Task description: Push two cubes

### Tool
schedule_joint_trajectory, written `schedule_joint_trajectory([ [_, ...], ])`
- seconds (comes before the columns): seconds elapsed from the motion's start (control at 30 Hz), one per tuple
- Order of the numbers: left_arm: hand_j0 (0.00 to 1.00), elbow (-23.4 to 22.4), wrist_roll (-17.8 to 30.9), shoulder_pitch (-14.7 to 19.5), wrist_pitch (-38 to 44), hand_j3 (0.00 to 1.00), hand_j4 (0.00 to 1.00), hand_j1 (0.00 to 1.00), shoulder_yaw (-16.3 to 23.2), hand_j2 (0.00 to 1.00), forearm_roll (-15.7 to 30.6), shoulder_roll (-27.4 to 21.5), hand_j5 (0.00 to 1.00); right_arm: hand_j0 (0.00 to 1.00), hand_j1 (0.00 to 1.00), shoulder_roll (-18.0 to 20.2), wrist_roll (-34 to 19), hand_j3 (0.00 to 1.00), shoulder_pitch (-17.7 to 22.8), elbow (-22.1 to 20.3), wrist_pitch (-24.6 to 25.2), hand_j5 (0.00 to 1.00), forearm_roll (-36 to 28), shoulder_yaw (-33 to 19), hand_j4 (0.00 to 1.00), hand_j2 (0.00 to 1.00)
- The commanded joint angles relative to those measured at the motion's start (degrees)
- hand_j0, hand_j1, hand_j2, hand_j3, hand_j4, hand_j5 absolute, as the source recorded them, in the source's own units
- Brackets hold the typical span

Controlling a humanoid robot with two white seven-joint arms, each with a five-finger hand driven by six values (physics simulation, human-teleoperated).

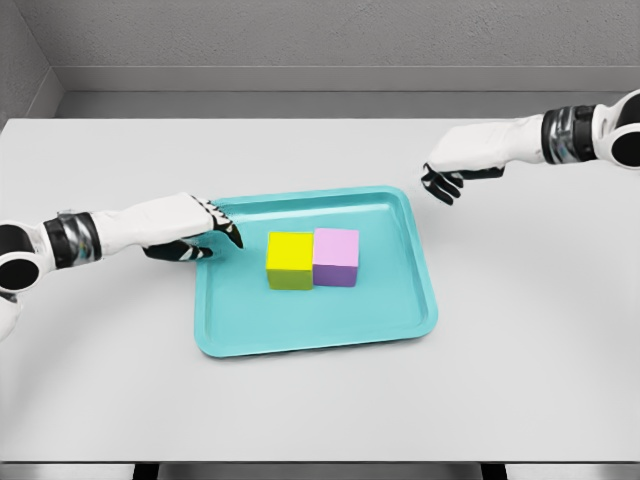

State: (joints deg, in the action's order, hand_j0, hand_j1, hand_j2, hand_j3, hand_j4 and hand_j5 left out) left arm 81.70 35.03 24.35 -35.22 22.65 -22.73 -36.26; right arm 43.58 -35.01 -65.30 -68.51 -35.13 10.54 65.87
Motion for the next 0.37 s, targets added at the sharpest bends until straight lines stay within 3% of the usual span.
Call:
schedule_joint_trajectory([
  [0.0, 1.00, 2.77, -0.03, -0.09, 0.22, 1.00, 1.00, 1.00, -4.45, 1.00, 4.80, -4.69, 1.00, 0.16, 0.16, 4.66, 0.01, 0.16, 0.18, 0.05, 0.13, 0.16, -0.26, -1.10, 0.16, 0.16],
  [0.03, 1.00, 2.86, -0.03, -1.67, 0.22, 1.00, 1.00, 1.00, -5.86, 1.00, 4.80, -5.66, 1.00, 0.48, 0.48, 7.30, 0.01, 0.48, 1.49, 0.22, 0.13, 0.48, -0.17, -1.10, 0.48, 0.48],
  [0.07, 1.00, 2.59, -0.03, -2.20, 0.22, 1.00, 1.00, 1.00, -7.70, 1.00, 4.80, -7.51, 1.00, 1.00, 1.00, 7.83, 0.01, 1.00, 1.93, 0.49, 0.13, 1.00, -0.17, -1.10, 1.00, 1.00],
  [0.17, 1.00, 1.98, -0.03, -5.01, 0.22, 1.00, 1.00, 1.00, -11.57, 1.00, 4.80, -9.97, 1.00, 1.00, 1.00, 7.92, 0.01, 1.00, 2.55, 1.54, 0.13, 1.00, -0.17, -1.18, 1.00, 1.00],
  [0.33, 1.00, -1.80, -0.03, -7.03, 0.22, 1.00, 1.00, 1.00, -12.37, 1.00, 4.54, -9.97, 1.00, 1.00, 1.00, 7.92, 0.01, 1.00, 2.11, 4.62, 0.13, 1.00, -0.17, -1.18, 1.00, 1.00],
])
